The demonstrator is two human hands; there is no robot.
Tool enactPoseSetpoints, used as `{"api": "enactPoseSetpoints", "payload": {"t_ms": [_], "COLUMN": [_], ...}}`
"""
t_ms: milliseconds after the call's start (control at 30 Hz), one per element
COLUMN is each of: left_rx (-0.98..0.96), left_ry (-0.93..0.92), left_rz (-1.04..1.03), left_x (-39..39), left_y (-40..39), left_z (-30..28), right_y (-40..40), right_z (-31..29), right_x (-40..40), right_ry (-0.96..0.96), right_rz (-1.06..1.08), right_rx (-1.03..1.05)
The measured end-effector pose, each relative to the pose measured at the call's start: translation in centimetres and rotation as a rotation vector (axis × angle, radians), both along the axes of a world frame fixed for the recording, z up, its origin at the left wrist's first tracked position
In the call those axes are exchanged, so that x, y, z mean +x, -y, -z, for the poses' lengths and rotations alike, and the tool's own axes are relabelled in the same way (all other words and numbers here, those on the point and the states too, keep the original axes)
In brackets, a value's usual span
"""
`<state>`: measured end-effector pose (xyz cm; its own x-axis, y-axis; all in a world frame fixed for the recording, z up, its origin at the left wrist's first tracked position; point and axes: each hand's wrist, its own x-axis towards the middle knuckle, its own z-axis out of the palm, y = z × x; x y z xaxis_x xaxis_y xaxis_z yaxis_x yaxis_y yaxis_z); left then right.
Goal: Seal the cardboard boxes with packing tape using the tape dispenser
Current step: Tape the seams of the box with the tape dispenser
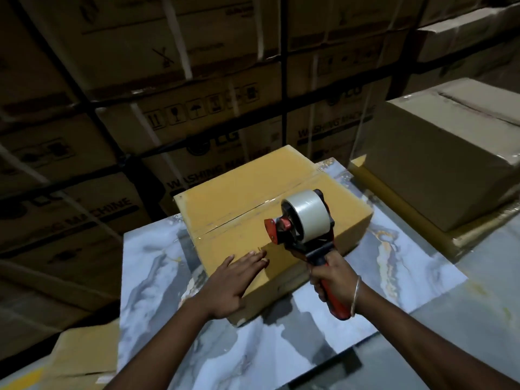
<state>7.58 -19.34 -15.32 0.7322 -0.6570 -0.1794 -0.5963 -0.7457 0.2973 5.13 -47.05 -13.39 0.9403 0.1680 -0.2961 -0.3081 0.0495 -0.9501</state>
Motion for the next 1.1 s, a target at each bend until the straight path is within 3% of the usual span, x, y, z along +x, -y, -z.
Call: {"api": "enactPoseSetpoints", "payload": {"t_ms": [167, 300, 400, 500, 567, 633, 867, 1100], "left_rx": [0.063, -0.157, -0.508, -0.999, -1.377, -1.574, -1.644, -1.632], "left_ry": [0.099, 0.241, 0.32, 0.318, 0.18, 0.013, -0.263, -0.039], "left_rz": [-0.066, -0.306, -0.651, -1.033, -1.251, -1.297, -1.203, -1.352], "left_x": [-4.0, -6.5, -8.1, -8.7, -8.6, -8.5, -8.2, -8.6], "left_y": [-4.2, -5.1, -3.5, -1.8, -1.2, -0.9, -2.4, -1.0], "left_z": [0.5, 2.8, 4.4, 5.1, 5.2, 5.3, 5.0, 4.4], "right_y": [-3.6, -6.7, -8.3, -8.7, -8.5, -8.2, -8.0, -8.2], "right_z": [-0.5, -0.7, -0.3, 0.3, 0.5, 0.6, 0.7, 0.2], "right_x": [2.6, 4.5, 5.3, 5.7, 5.7, 5.8, 5.8, 5.3], "right_ry": [0.043, 0.048, 0.005, -0.032, -0.057, -0.068, -0.079, -0.059], "right_rz": [-0.126, -0.181, -0.188, -0.175, -0.163, -0.17, -0.222, -0.248], "right_rx": [-0.057, -0.078, -0.024, 0.001, 0.014, 0.036, 0.087, 0.092]}}
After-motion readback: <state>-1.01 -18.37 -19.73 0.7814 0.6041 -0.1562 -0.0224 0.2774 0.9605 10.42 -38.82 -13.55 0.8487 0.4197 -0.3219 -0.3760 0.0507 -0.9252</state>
